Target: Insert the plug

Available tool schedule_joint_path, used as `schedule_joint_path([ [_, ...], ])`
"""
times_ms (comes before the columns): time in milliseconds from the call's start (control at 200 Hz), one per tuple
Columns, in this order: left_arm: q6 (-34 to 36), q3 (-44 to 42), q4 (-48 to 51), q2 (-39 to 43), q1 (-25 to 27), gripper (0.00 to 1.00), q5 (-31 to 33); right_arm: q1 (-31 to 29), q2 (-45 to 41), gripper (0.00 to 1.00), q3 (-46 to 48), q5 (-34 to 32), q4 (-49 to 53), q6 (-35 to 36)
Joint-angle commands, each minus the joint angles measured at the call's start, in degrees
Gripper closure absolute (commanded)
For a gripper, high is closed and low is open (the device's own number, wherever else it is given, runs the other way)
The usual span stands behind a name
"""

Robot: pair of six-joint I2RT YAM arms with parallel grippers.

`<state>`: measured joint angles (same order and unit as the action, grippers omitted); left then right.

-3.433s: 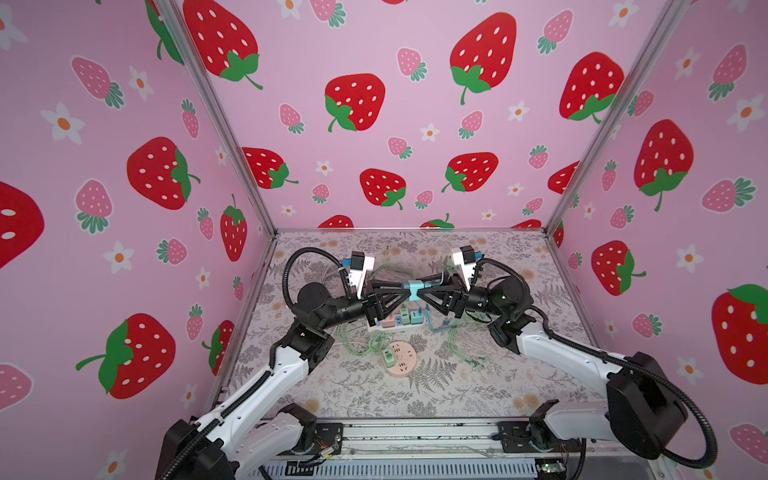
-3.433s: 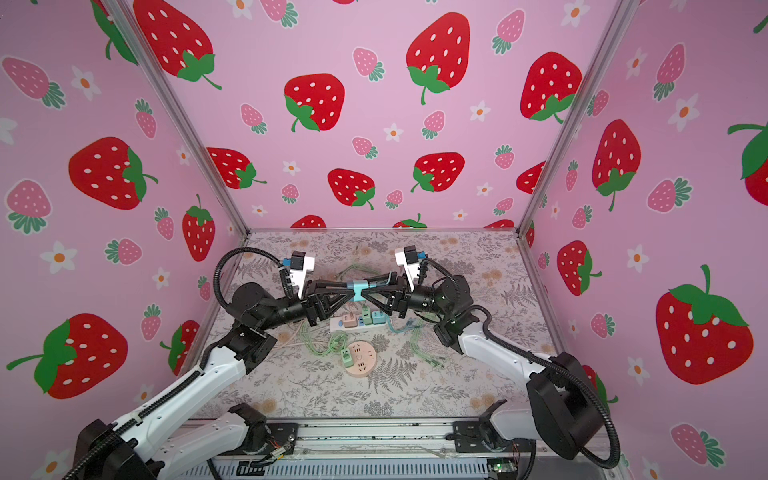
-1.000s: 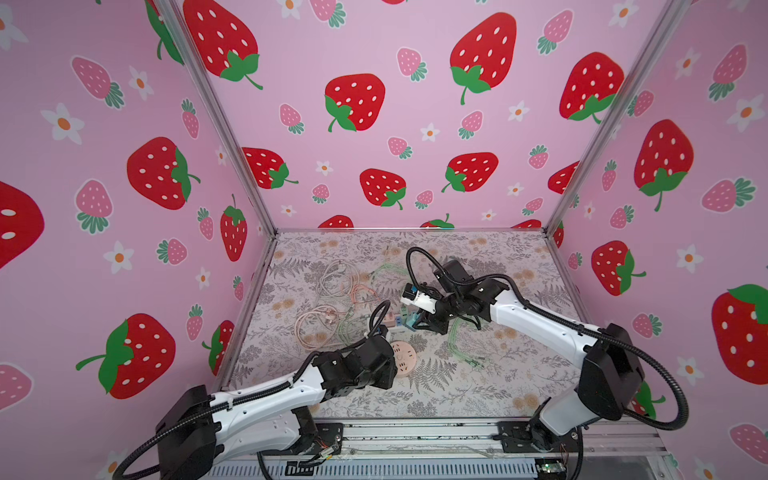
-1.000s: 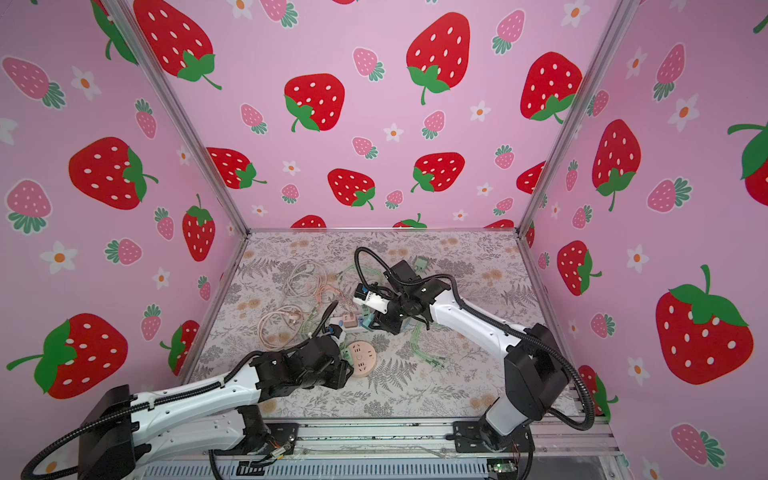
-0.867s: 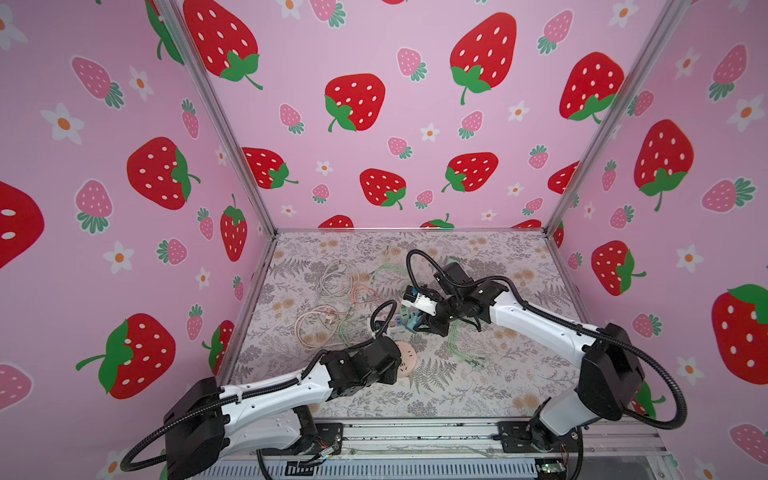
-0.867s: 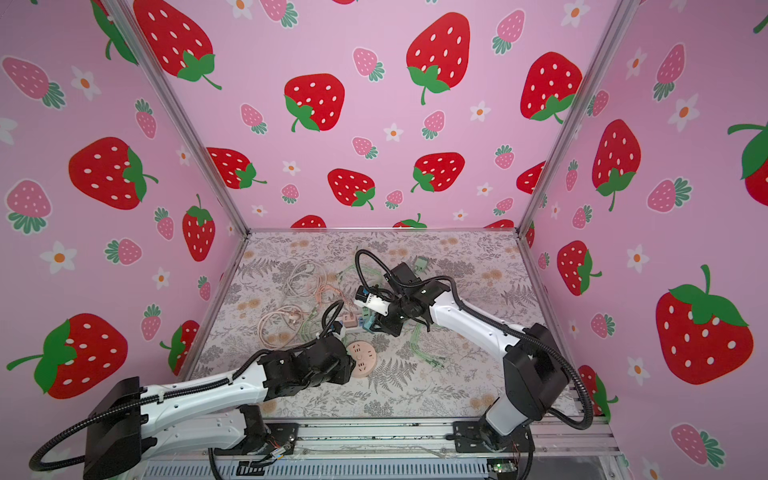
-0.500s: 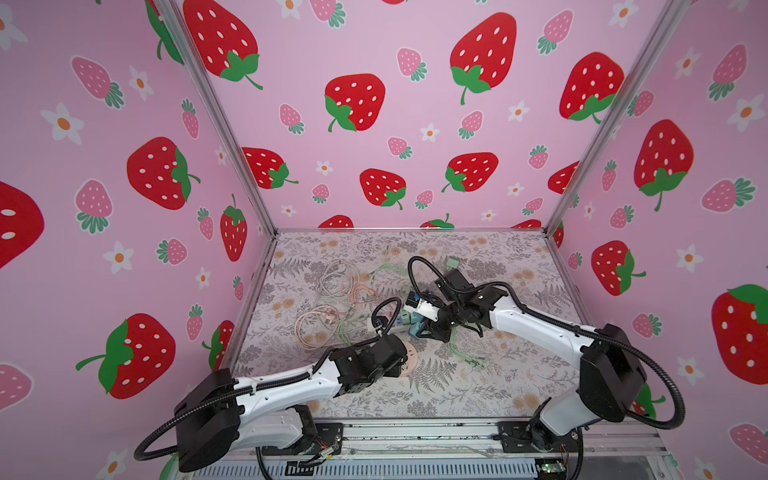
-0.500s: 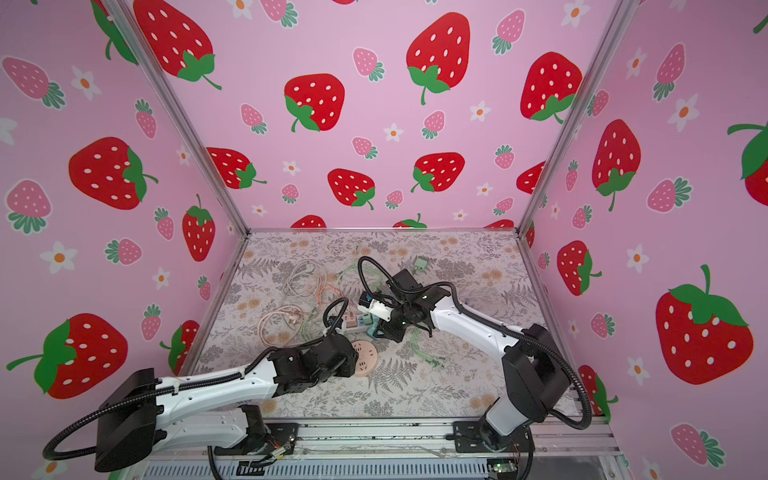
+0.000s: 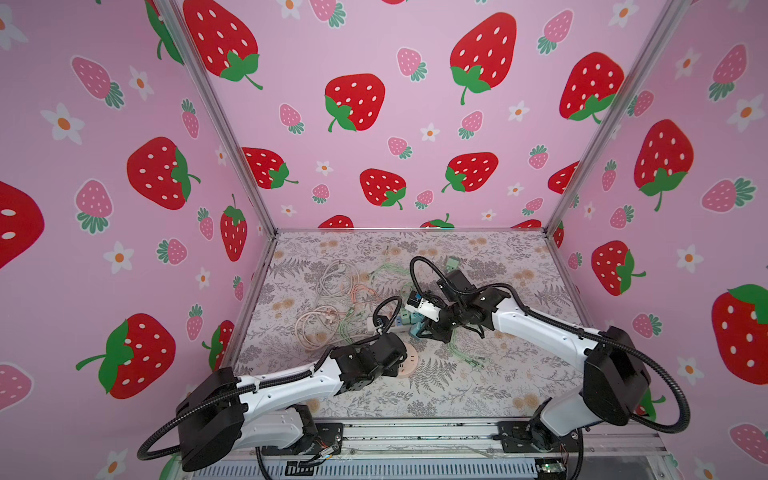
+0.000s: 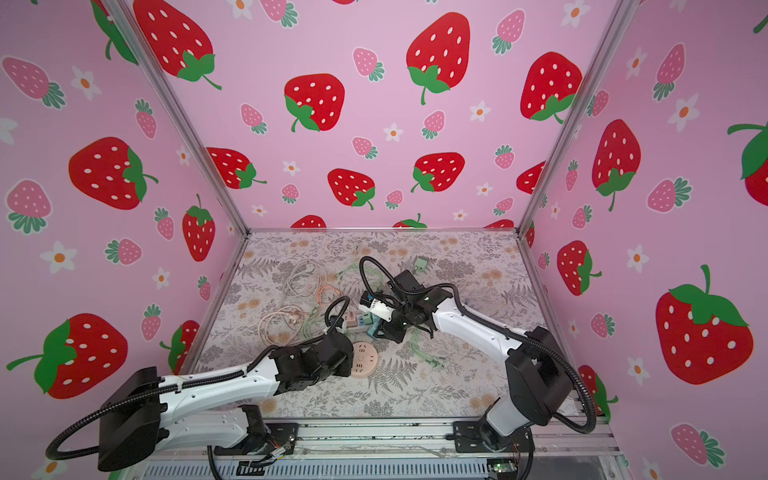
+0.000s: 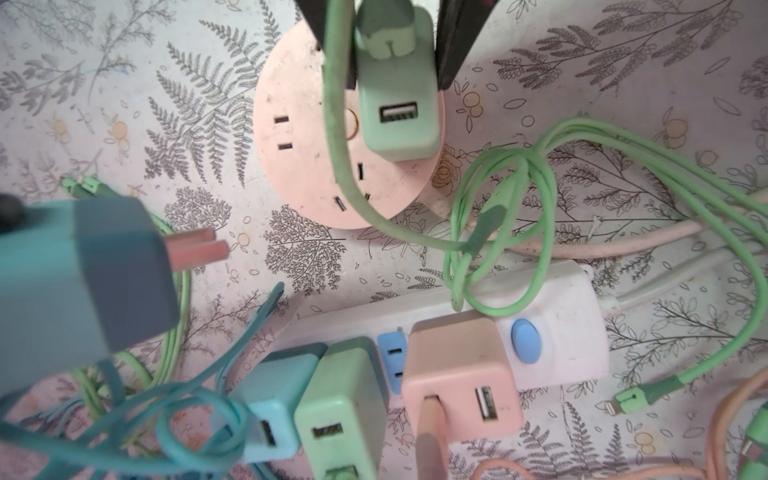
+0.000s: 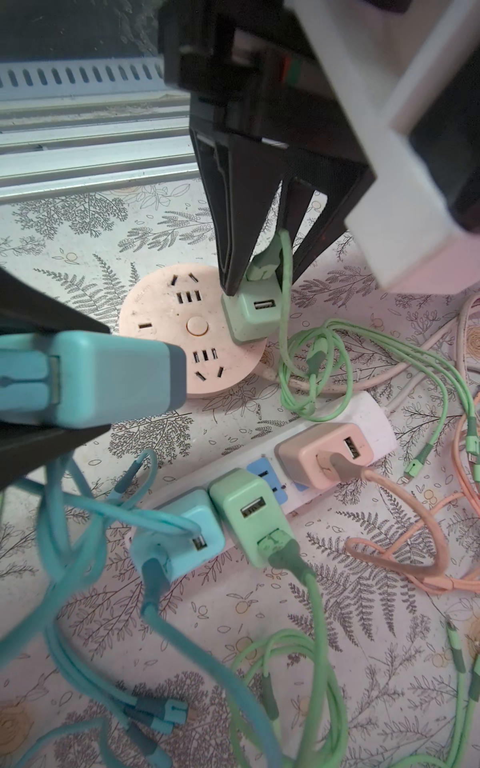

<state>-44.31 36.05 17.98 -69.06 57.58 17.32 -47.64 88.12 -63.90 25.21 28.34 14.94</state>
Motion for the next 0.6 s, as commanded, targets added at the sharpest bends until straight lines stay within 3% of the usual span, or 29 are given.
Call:
schedule_joint_path([
  [0,6.48,-0.17,0.48,1.90,-0.97,0.68,-1.89,-0.48,-0.60,0.95,-0.08,2.58,0.45,0.60],
  [255,14.76,-0.95,-0.35,3.19,-2.22,0.70,-6.96,-3.79,2.96,0.95,-3.20,-0.54,3.59,1.02],
  [595,12.86,-4.82,-4.51,-0.27,-2.11,0.72,-8.54,-5.21,3.90,0.97,-3.02,-1.19,5.54,-3.07],
])
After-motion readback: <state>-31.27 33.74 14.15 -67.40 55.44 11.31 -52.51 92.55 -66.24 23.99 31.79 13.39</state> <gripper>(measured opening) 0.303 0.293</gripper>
